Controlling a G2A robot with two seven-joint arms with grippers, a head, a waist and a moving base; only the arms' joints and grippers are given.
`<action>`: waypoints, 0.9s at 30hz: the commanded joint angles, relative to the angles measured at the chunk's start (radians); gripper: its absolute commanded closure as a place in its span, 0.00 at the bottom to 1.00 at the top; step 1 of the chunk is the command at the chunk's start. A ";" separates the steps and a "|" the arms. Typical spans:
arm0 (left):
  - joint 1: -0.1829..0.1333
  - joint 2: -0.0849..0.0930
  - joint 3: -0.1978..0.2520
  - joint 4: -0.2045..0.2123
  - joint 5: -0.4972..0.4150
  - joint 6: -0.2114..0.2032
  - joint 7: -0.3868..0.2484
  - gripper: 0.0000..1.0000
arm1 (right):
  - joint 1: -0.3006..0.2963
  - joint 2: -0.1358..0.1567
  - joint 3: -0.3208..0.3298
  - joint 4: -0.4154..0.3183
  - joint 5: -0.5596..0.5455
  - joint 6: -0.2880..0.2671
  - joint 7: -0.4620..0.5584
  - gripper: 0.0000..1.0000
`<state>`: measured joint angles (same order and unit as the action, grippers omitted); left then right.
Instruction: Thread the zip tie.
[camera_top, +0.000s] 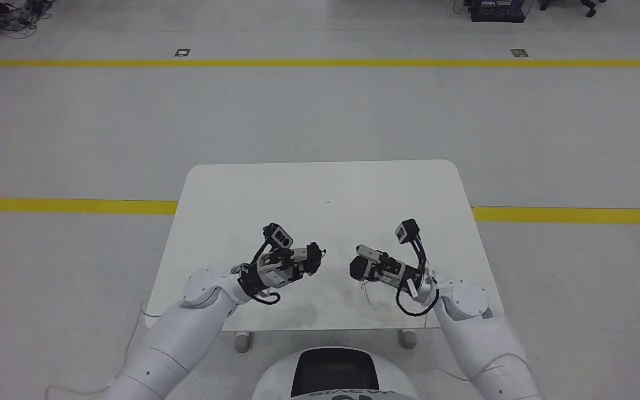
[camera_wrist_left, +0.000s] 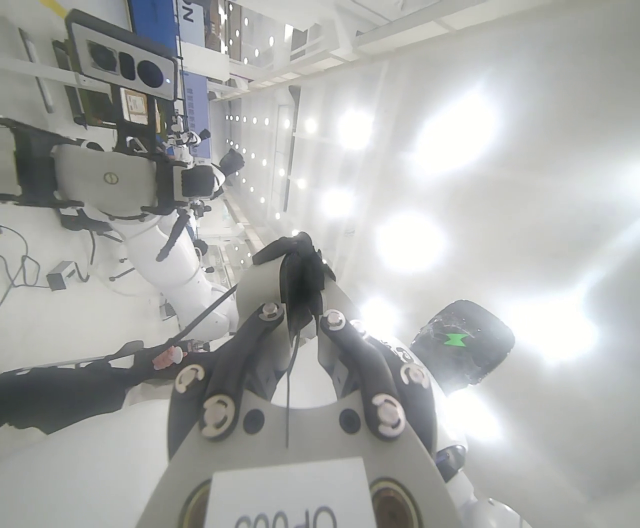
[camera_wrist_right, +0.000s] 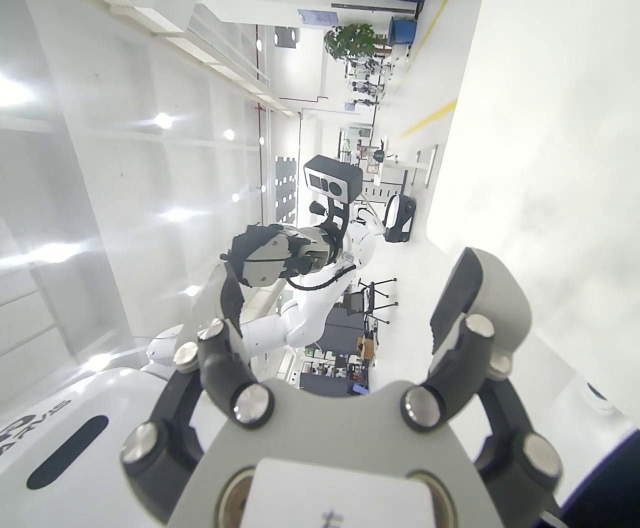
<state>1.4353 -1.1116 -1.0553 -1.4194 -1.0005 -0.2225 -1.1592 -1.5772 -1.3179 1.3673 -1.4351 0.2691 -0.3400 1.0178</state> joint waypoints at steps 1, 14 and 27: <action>-0.001 0.002 -0.007 -0.013 0.012 -0.022 -0.017 1.00 | -0.005 0.001 0.009 -0.016 -0.001 0.000 0.002 0.00; 0.019 0.003 -0.029 -0.037 -0.056 -0.005 -0.009 1.00 | -0.035 0.009 0.046 -0.073 -0.001 0.000 -0.066 0.00; 0.063 0.015 -0.128 -0.075 -0.226 0.009 -0.146 1.00 | -0.068 0.018 0.133 -0.149 0.063 0.000 -0.073 0.00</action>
